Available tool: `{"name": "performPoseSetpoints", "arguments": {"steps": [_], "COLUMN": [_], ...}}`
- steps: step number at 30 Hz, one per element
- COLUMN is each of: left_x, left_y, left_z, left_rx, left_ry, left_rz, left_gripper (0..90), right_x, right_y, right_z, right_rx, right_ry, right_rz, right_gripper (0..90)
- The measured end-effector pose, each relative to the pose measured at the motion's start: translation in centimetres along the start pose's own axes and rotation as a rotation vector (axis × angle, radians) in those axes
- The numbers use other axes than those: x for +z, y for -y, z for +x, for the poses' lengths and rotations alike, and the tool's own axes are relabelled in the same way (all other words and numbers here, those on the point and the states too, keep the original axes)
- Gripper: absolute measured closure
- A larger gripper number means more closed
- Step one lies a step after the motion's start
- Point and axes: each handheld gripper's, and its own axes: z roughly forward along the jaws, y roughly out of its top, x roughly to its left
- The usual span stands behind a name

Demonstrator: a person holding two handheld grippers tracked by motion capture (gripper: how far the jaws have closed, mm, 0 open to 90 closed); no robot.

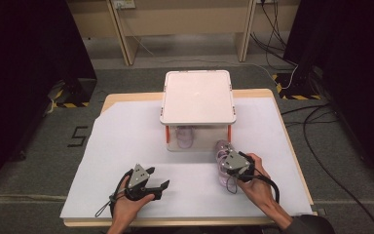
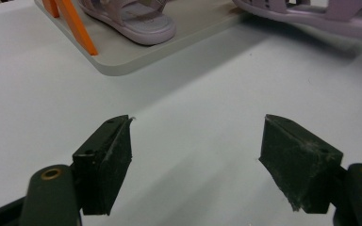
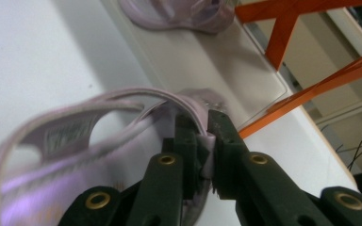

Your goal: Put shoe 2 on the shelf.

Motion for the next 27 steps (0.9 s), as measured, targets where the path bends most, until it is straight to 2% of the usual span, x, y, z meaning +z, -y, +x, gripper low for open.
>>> {"name": "performPoseSetpoints", "arguments": {"steps": [3,6,10,13,20,27], "left_x": [0.0,-0.2,-0.4,-0.4,-0.3,-0.3], "left_y": [0.1,0.0,0.2,0.1,0.2,0.3], "left_z": [0.1,0.0,0.0,0.1,0.2,0.1], "left_rx": [-0.001,0.003,0.003,0.003,0.001,0.003], "left_ry": [-0.002,-0.004,-0.006,-0.007,-0.004,0.002], "left_rz": [0.001,-0.007,-0.004,-0.009,-0.001,0.004], "left_gripper": [24.9,24.9,24.9,24.9,24.8,24.9], "right_x": [-0.5,-0.7,-0.1,1.0,4.4,6.8], "right_y": [-0.3,-0.9,-1.6,-2.1,-3.3,-4.6], "right_z": [-0.3,0.0,-0.1,-0.5,-0.7,-0.7], "right_rx": [-0.003,-0.034,-0.053,-0.071,-0.077,-0.125], "right_ry": [-0.006,0.019,0.04,0.066,0.091,0.124], "right_rz": [-0.031,-0.06,-0.075,-0.08,-0.086,-0.083], "right_gripper": [84.1,84.1,84.1,84.0,83.7,83.2]}}
